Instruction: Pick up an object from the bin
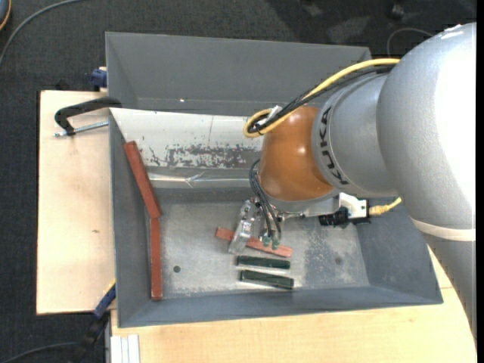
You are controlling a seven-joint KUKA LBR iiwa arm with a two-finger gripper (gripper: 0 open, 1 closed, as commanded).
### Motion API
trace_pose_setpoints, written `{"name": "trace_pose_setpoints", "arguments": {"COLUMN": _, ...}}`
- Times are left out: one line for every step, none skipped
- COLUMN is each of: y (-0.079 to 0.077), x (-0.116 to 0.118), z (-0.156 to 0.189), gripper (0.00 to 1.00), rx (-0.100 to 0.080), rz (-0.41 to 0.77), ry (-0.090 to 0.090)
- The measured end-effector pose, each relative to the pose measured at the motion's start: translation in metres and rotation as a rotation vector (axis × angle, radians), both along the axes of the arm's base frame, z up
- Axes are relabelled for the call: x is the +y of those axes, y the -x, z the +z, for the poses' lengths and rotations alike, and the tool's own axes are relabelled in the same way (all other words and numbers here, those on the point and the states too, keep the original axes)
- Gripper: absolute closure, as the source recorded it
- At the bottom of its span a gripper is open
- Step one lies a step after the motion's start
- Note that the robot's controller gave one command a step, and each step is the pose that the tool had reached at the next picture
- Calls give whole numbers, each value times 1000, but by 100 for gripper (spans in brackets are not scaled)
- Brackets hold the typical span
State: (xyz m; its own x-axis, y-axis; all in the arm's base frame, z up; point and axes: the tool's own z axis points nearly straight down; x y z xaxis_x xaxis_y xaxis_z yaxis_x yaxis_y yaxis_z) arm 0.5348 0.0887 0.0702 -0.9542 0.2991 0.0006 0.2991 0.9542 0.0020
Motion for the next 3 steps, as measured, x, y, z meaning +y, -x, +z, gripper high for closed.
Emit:
{"name": "trace_pose_setpoints", "arguments": {"y": -2, "x": 1, "z": 25, "gripper": 100, "rx": -7, "rz": 1, "ry": -1}}
{"name": "trace_pose_setpoints", "arguments": {"y": -3, "x": 1, "z": 32, "gripper": 100, "rx": -6, "rz": 2, "ry": 0}}
{"name": "trace_pose_setpoints", "arguments": {"y": -6, "x": 2, "z": 98, "gripper": 100, "rx": -12, "rz": 3, "ry": -1}}
